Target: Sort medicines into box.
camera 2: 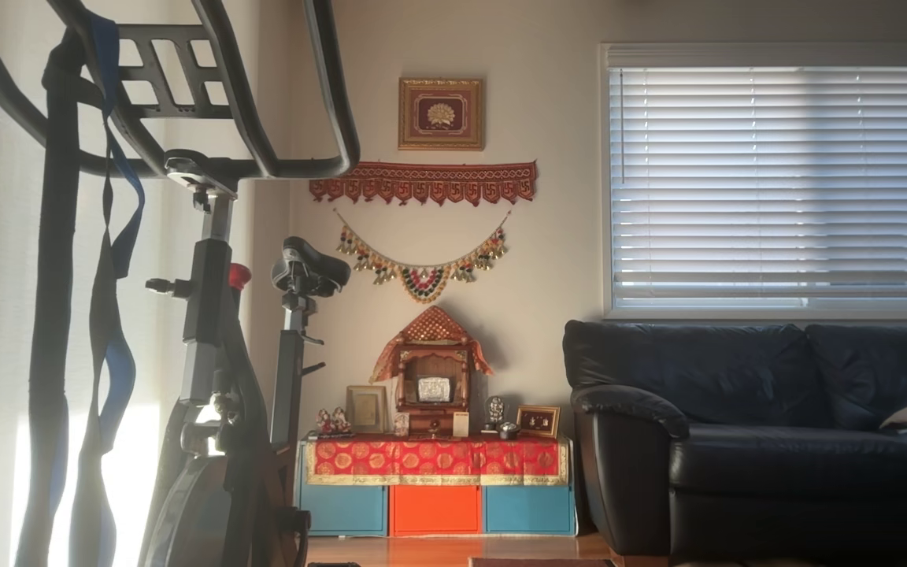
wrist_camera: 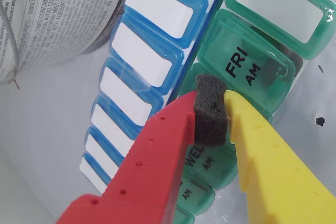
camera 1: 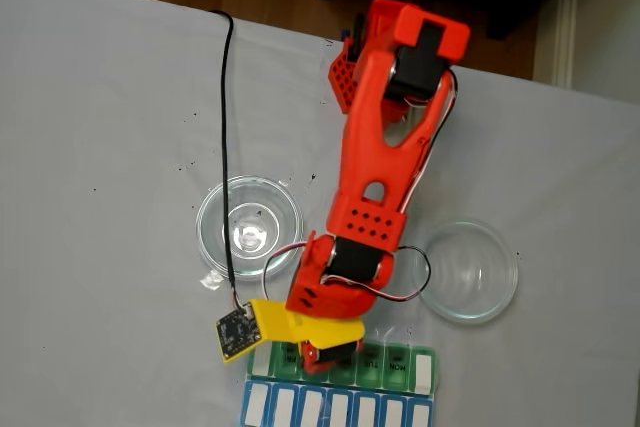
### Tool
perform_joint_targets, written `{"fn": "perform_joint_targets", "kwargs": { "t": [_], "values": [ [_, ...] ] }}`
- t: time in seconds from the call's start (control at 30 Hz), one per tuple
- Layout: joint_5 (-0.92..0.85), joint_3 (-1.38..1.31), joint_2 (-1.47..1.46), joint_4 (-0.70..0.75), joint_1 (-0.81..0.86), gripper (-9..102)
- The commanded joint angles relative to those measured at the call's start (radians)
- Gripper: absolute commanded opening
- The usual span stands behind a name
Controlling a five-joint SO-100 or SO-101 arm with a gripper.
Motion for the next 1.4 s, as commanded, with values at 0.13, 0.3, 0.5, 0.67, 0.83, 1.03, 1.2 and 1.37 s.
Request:
{"fn": "perform_joint_targets", "kwargs": {
  "t": [0.13, 0.3, 0.5, 0.67, 0.83, 1.03, 1.2, 1.37],
  "values": [
    [0.026, 0.006, 0.172, -0.071, 0.003, 1],
    [0.044, 0.095, 0.222, -0.204, 0.006, 1],
    [0.048, 0.120, 0.235, -0.244, 0.003, 1],
    [0.046, 0.127, 0.238, -0.265, 0.003, 1],
    [0.023, 0.123, 0.210, -0.270, 0.015, 1],
    [0.002, 0.106, 0.216, -0.249, 0.051, 1],
    [-0.060, 0.101, 0.213, -0.193, 0.060, 1],
    [-0.107, 0.173, 0.259, -0.172, 0.040, 1]
  ]
}}
